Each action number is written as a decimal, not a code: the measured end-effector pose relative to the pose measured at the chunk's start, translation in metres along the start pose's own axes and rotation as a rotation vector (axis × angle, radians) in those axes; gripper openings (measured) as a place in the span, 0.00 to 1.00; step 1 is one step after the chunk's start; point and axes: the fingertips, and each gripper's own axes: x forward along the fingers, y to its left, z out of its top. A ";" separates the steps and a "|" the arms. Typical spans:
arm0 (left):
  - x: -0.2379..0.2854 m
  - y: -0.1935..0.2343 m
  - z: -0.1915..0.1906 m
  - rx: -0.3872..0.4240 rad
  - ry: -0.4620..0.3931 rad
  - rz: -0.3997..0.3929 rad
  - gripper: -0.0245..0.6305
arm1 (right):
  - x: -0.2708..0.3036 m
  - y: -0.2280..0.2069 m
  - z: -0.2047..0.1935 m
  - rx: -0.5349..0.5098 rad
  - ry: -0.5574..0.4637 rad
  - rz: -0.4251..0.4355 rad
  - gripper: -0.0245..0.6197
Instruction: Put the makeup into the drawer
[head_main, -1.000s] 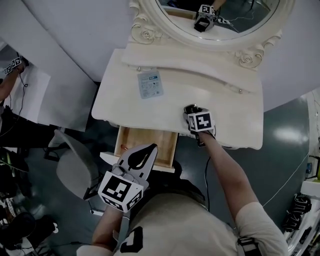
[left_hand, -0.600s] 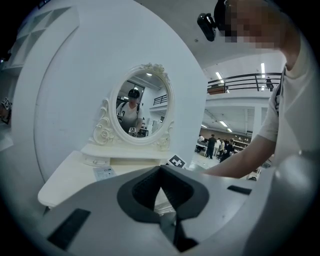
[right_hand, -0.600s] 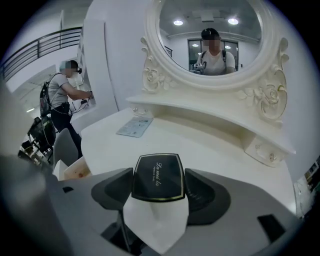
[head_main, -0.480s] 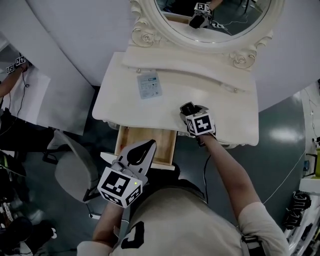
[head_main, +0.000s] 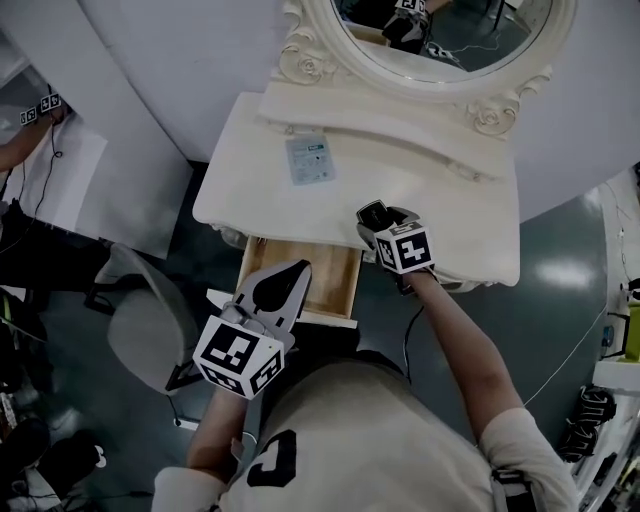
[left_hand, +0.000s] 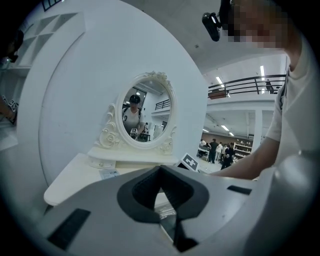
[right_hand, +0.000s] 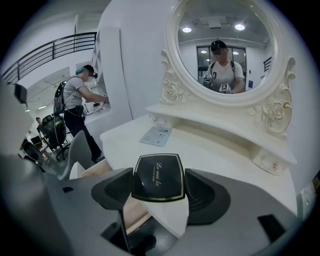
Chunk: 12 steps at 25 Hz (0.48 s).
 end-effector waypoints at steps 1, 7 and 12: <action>-0.004 0.004 -0.001 -0.005 -0.001 0.007 0.12 | 0.000 0.007 0.001 -0.002 -0.004 0.011 0.53; -0.029 0.027 -0.013 -0.012 0.002 0.078 0.12 | 0.004 0.050 0.009 -0.017 -0.023 0.085 0.53; -0.041 0.036 -0.017 -0.021 0.002 0.095 0.12 | 0.004 0.082 0.009 -0.028 -0.030 0.138 0.53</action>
